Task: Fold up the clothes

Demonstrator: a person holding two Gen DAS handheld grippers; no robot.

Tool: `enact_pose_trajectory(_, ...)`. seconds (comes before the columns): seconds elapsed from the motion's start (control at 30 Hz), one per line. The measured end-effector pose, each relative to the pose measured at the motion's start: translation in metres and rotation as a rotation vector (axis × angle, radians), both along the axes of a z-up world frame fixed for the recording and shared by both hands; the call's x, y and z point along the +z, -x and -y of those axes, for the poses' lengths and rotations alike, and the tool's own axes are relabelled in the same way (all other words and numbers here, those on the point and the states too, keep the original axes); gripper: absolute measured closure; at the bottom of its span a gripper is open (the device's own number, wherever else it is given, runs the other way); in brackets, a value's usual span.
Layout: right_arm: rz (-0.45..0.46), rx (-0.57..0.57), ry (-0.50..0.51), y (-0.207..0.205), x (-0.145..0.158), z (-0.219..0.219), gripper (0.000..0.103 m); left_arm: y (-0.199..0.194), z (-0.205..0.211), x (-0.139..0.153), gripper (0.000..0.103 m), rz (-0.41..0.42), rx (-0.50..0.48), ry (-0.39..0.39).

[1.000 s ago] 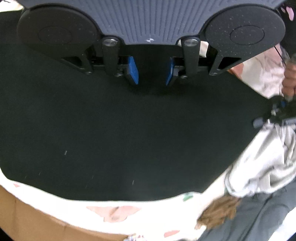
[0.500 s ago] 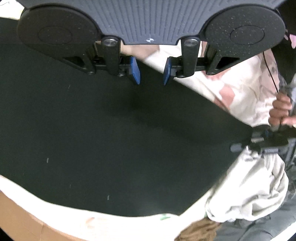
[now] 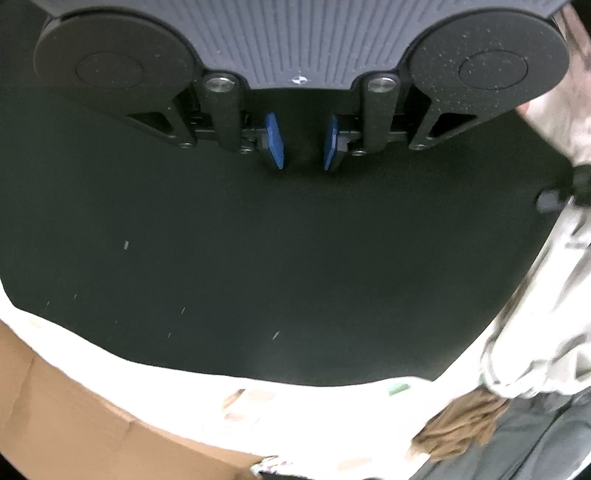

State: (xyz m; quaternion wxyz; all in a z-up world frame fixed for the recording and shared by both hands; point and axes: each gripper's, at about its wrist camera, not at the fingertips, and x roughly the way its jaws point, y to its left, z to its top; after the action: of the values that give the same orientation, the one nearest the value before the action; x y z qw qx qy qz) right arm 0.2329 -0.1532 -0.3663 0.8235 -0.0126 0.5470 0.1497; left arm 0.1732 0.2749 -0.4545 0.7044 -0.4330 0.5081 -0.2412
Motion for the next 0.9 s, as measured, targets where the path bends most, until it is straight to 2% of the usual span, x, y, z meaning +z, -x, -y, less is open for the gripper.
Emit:
enact_pose_trajectory(0.37,0.032,-0.094,0.006,-0.066,-0.014,0.009,0.075,0.005,-0.001,-0.004,0.082,-0.006,0.015,0.011)
enact_pose_trajectory(0.9,0.068,-0.201,-0.009,-0.138,-0.025,0.014,0.075,0.006,-0.002,-0.002,0.082,-0.001,0.013,0.013)
